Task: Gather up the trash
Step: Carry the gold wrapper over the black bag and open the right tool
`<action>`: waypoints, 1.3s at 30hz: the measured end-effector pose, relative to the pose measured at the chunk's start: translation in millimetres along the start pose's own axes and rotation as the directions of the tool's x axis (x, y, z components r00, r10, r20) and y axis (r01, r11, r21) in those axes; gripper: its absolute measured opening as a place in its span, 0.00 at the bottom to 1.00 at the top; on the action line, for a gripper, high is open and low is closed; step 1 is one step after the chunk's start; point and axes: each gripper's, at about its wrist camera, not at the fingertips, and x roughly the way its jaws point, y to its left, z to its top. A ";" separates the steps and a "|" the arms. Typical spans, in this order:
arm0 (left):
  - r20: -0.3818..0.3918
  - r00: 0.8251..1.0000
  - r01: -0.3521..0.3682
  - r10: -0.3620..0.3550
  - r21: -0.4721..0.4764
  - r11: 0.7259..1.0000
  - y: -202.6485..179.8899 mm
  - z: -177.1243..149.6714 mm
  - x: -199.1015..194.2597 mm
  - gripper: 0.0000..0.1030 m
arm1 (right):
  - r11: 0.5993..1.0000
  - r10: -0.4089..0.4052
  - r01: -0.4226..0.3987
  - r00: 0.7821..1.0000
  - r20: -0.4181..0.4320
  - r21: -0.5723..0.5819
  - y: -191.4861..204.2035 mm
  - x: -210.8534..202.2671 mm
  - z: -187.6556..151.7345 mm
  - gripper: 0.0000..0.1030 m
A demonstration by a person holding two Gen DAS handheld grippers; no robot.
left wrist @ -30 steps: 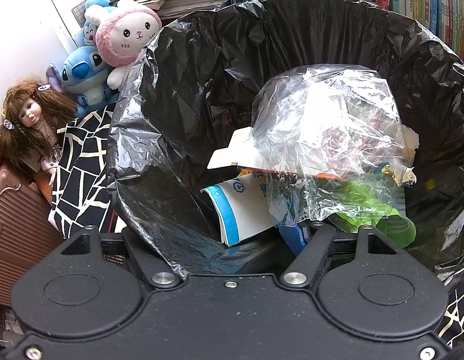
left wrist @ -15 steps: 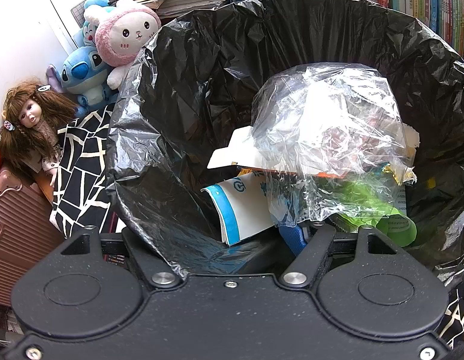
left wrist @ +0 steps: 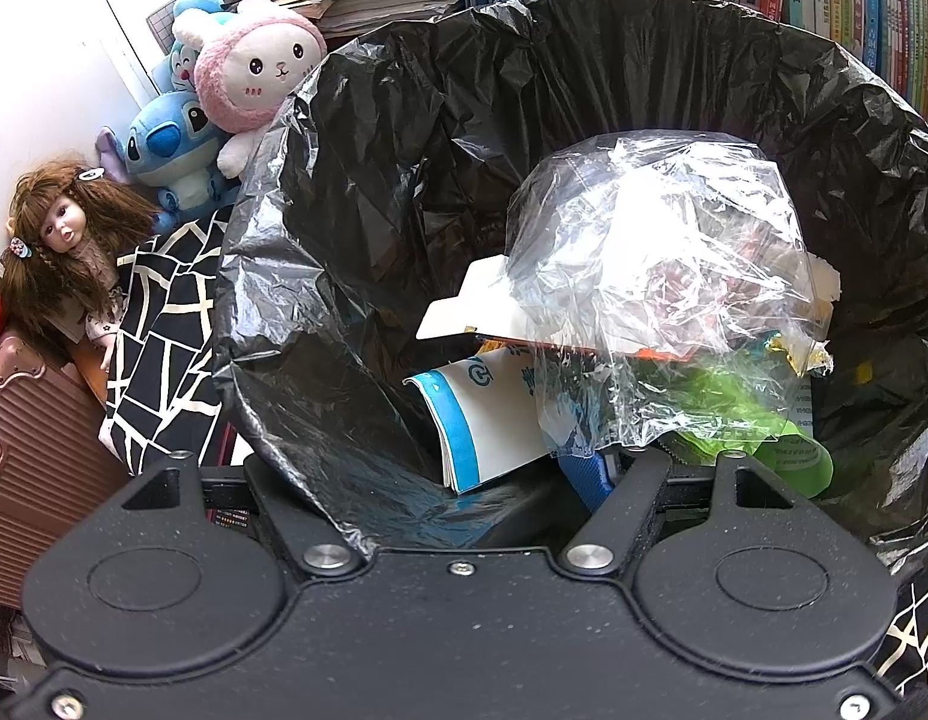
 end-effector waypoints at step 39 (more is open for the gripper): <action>0.005 1.000 0.005 -0.005 0.003 1.000 -0.6 -0.4 -0.4 0.69 | 0.892 0.389 -0.356 0.918 0.074 -0.278 161.8 -143.2 51.0 0.35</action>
